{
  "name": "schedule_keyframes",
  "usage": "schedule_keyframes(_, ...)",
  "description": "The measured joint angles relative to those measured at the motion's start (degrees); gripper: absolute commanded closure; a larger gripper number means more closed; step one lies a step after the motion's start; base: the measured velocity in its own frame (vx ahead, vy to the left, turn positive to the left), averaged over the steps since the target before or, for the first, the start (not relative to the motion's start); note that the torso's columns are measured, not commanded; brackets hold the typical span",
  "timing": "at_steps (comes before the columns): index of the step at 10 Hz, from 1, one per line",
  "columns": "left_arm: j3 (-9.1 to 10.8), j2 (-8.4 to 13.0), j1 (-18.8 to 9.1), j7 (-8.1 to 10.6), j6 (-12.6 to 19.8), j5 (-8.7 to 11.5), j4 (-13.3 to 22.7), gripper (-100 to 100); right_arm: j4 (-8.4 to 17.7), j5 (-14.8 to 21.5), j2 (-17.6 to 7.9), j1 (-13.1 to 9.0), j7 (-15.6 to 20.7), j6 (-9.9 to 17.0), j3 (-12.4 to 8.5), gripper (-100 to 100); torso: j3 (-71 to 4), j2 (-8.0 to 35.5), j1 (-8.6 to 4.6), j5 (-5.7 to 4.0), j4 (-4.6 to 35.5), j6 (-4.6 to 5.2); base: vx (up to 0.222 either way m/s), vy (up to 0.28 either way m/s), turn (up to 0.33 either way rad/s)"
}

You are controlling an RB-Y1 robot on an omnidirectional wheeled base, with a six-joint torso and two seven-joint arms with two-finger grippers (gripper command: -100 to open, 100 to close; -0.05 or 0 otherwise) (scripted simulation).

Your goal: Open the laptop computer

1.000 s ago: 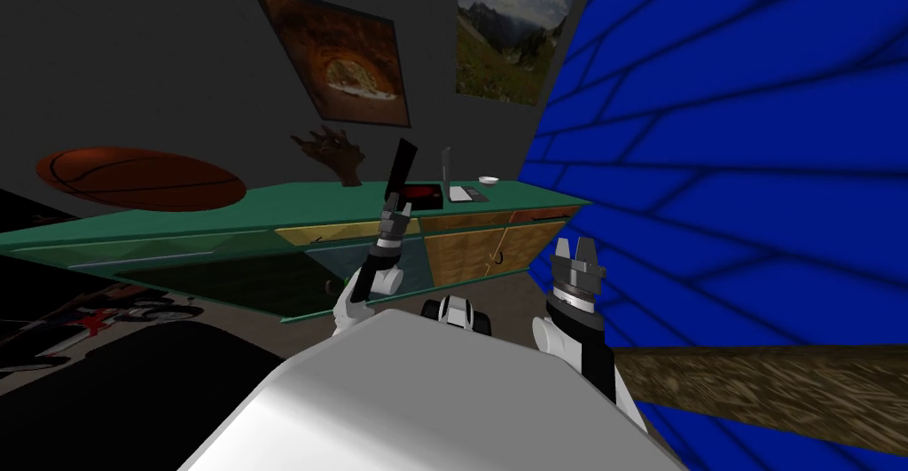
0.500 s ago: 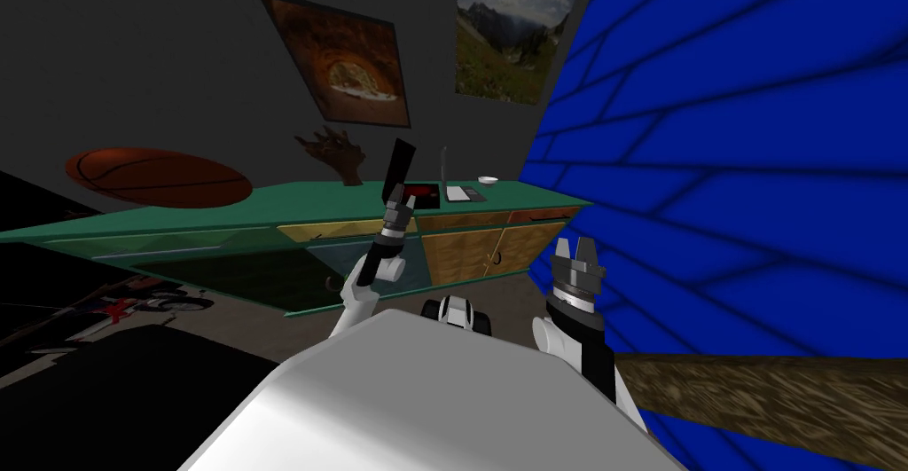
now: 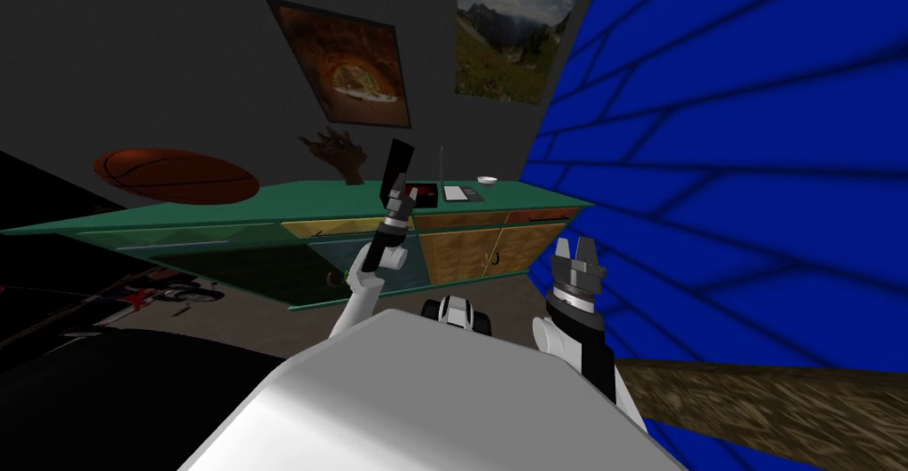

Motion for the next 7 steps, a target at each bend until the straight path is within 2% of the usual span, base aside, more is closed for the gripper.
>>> schedule_keyframes(3, 0.66, 0.2, -4.09, 1.57, 3.05, -1.12, 1.0, -100, 0.0, 0.0, 0.0, 0.0, 0.0, 0.0, 0.0, 0, -0.04, -0.06, 0.04, 0.0, -0.02, 0.01, 0.003, -0.063, 0.043)
schedule_keyframes(7, 1.95, 0.48, -10.97, 4.01, 8.71, -2.6, 2.83, -100, 0.0, 0.0, 0.0, 0.0, 0.0, 0.0, 0.0, 0, 0.0, -0.01, 0.04, 0.0, 0.0, 0.01, -0.005, -0.056, 0.04)
